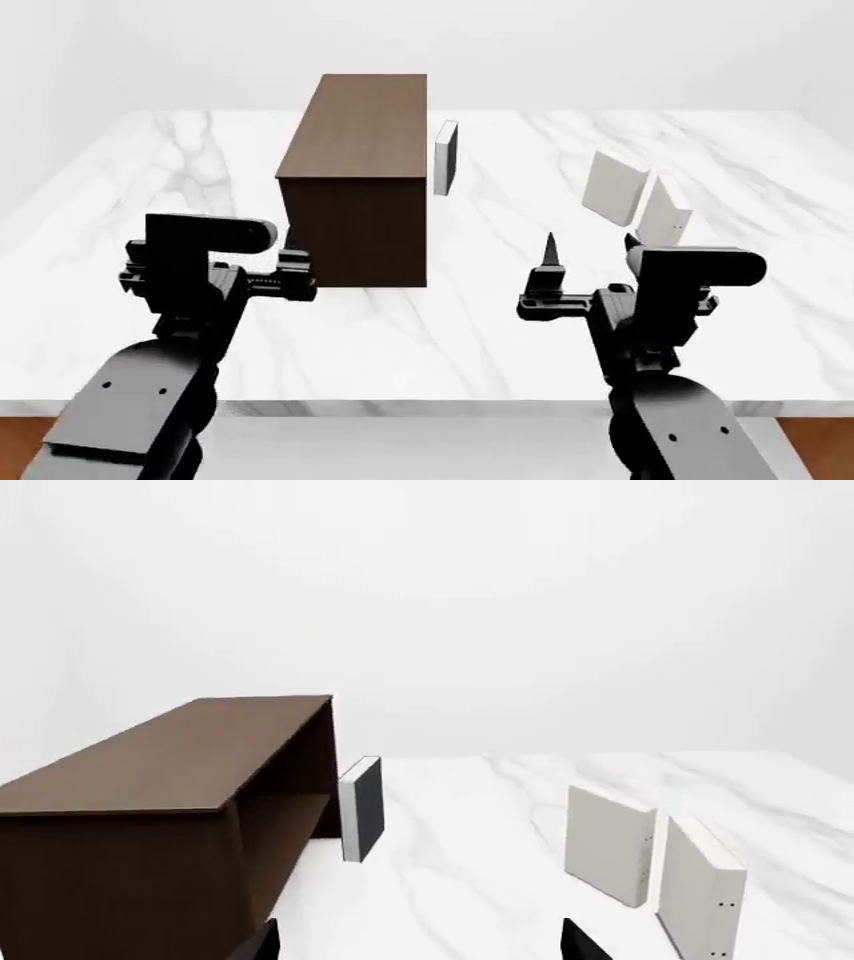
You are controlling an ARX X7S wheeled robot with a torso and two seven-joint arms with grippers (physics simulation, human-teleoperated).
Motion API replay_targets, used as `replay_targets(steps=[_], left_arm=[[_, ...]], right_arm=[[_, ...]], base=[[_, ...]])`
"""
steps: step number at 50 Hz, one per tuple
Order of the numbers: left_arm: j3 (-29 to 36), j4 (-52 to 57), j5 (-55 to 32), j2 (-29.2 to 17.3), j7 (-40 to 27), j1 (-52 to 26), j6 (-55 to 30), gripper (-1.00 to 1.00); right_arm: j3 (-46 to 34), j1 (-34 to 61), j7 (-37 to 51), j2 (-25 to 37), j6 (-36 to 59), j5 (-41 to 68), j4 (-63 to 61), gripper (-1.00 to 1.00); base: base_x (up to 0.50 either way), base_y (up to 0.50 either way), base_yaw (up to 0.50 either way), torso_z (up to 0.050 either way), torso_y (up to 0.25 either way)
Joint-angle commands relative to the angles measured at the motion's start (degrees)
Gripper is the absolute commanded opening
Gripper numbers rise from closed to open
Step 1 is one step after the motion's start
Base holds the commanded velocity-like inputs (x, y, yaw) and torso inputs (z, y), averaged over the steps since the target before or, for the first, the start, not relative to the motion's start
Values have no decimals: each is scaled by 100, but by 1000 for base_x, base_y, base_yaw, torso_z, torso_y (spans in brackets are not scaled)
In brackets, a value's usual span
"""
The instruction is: Pick up the book on the right and place it under the cabinet shelf.
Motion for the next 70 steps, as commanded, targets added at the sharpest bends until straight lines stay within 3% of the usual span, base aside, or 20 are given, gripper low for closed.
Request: replay_targets(steps=[1, 13, 32, 48, 63, 70], left_arm=[[196, -602, -97, -270, 172, -1905, -1064, 100], [735, -2588, 176, -232, 431, -3654, -811, 100], [1251, -4791, 418, 57, 764, -5513, -352, 100], [1453, -5797, 467, 247, 978, -6067, 113, 100], [1525, -5752, 474, 194, 1004, -6100, 46, 100], [1544, -5697, 470, 178, 998, -6107, 4, 100]], right_arm=[[88, 1544, 20, 319, 1443, 309, -13, 100], [-38, 3006, -162, 552, 1841, 283, 1051, 100], [-331, 5002, -533, 600, 2010, 230, 2882, 100], [-691, 5764, -695, 376, 1637, 55, 4137, 100], [-691, 5663, -745, 448, 1695, 134, 4035, 100], [-726, 5636, -770, 458, 1707, 157, 3960, 100]], base=[[0, 0, 0, 50, 0], [0, 0, 0, 36, 0], [0, 0, 0, 0, 0], [0, -4, 0, 0, 0], [0, -491, 0, 0, 0], [0, 0, 0, 0, 0]])
